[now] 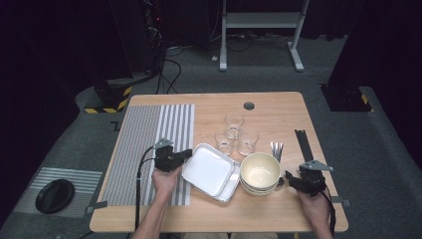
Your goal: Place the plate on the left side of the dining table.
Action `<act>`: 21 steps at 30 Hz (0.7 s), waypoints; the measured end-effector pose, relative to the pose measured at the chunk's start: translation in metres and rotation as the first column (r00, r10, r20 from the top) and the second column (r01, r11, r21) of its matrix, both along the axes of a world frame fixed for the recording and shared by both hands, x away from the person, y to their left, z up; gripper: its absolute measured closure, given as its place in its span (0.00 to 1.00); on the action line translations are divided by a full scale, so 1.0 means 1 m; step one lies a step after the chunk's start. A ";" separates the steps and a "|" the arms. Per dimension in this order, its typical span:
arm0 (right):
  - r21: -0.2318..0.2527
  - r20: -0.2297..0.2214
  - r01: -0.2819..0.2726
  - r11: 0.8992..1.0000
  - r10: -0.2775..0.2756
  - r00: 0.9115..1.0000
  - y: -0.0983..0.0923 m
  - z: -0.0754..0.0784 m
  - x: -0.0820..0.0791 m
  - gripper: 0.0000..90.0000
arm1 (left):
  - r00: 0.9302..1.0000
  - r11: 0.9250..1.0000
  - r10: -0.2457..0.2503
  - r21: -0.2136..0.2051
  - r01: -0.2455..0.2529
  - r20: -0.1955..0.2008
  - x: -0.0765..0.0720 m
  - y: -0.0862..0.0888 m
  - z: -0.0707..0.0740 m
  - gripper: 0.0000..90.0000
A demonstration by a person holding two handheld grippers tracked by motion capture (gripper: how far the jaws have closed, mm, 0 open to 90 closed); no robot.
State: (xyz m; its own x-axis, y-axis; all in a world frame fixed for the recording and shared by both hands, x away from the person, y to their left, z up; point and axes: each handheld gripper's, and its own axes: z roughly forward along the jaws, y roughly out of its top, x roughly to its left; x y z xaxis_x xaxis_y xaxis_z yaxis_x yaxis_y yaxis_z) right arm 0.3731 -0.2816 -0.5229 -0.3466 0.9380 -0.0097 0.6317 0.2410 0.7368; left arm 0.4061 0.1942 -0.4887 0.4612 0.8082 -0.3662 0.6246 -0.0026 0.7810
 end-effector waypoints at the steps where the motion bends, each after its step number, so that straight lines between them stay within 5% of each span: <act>1: 0.001 0.000 0.001 1.000 -0.001 1.000 0.000 0.000 0.000 0.44 | 1.000 1.000 -0.011 0.001 0.011 0.004 0.000 0.001 -0.001 0.99; 21: 0.001 0.001 0.001 1.000 -0.001 1.000 0.000 0.000 0.000 0.44 | 1.000 0.999 0.029 0.015 -0.029 0.002 0.002 0.004 -0.001 0.99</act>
State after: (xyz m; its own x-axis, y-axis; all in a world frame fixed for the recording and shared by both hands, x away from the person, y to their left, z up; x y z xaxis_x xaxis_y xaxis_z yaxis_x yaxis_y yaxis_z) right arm 0.3732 -0.2816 -0.5229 -0.3459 0.9382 -0.0094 0.6314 0.2401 0.7374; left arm 0.4086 0.1987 -0.4898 0.4379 0.8268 -0.3530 0.6229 0.0041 0.7823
